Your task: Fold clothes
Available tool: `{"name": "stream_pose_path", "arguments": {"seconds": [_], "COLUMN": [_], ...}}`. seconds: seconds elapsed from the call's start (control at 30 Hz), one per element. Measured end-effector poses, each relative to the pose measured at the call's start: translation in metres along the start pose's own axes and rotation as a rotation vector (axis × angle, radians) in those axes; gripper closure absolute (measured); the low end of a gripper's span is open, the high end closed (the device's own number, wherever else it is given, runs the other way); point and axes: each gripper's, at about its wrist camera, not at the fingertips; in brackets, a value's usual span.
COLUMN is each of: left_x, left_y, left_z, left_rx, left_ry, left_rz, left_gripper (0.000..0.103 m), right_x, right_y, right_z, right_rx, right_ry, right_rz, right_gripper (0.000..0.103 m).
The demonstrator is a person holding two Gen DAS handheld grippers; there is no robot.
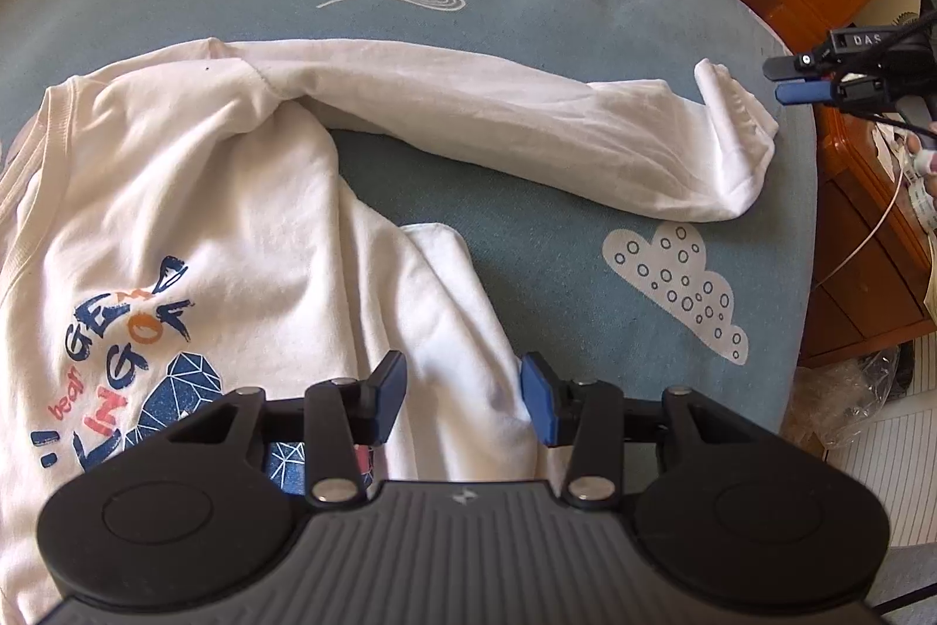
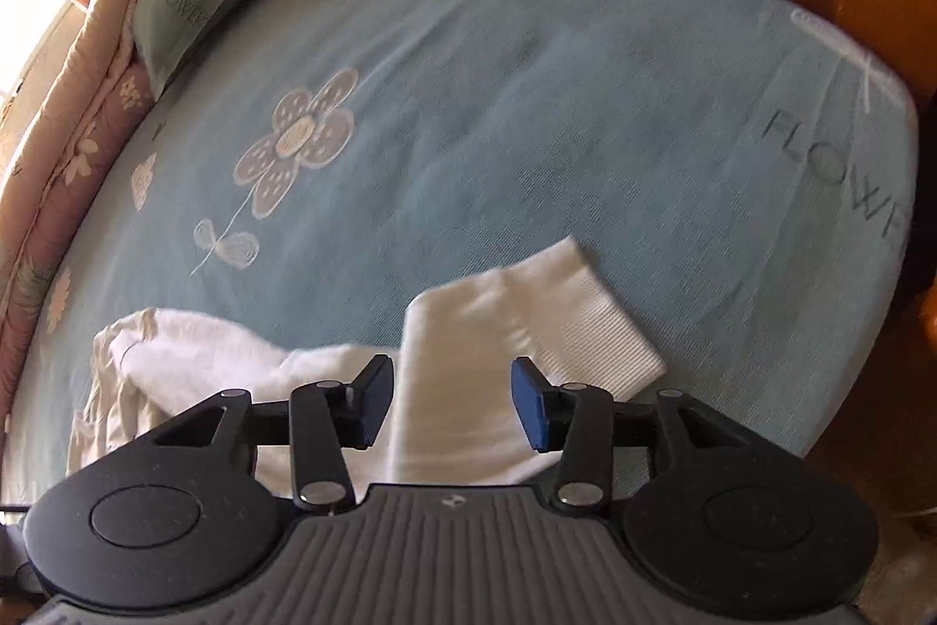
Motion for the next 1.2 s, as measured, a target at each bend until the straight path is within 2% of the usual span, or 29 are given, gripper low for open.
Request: {"name": "stream_pose_path", "arguments": {"seconds": [0.07, 0.13, 0.23, 0.4, 0.6, 0.73, 0.77, 0.83, 0.87, 0.93, 1.07, 1.2], "left_x": [-0.001, -0.001, -0.002, -0.001, -0.008, -0.012, -0.013, -0.015, -0.016, -0.016, -0.016, -0.016], "left_y": [0.001, 0.002, 0.002, 0.000, -0.006, -0.007, -0.007, -0.007, -0.007, -0.006, -0.005, -0.002], "left_z": [-0.002, -0.005, -0.010, -0.010, -0.012, -0.011, -0.011, -0.010, -0.009, -0.006, -0.003, -0.001], "left_rx": [-0.006, -0.015, -0.026, -0.021, 0.000, 0.009, 0.009, 0.010, 0.010, 0.010, 0.011, 0.026], "left_ry": [-0.003, -0.004, -0.005, -0.012, -0.032, -0.046, -0.051, -0.061, -0.065, -0.069, -0.071, -0.073], "left_rz": [0.001, -0.001, 0.004, 0.038, 0.098, 0.119, 0.124, 0.136, 0.143, 0.153, 0.145, 0.147], "left_gripper": [0.060, 0.060, 0.059, 0.059, 0.058, 0.057, 0.057, 0.057, 0.057, 0.057, 0.057, 0.057], "right_x": [0.005, 0.000, -0.041, -0.108, -0.171, -0.205, -0.215, -0.230, -0.235, -0.241, -0.255, -0.271], "right_y": [0.012, 0.017, 0.021, 0.023, 0.025, 0.019, 0.016, 0.010, 0.008, 0.009, 0.012, 0.029], "right_z": [-0.015, -0.021, -0.041, -0.089, -0.123, -0.132, -0.134, -0.133, -0.132, -0.131, -0.115, -0.118], "right_rx": [-0.008, -0.002, -0.019, -0.110, -0.177, -0.189, -0.183, -0.171, -0.161, -0.173, -0.073, 0.006], "right_ry": [0.018, 0.059, 0.159, 0.310, 0.378, 0.398, 0.380, 0.344, 0.321, 0.312, 0.247, 0.187], "right_rz": [-0.032, -0.003, 0.147, 0.328, 0.495, 0.661, 0.723, 0.841, 0.880, 0.914, 1.024, 1.048], "right_gripper": [0.053, 0.053, 0.053, 0.053, 0.053, 0.055, 0.060, 0.081, 0.096, 0.099, 0.099, 0.099]}}
Point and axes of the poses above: each gripper's, at about its wrist camera, not at the fingertips, and z roughly against the way its jaws point, x to its right, y to its top, and after that the axes turned 11 degrees about -y, right-handed
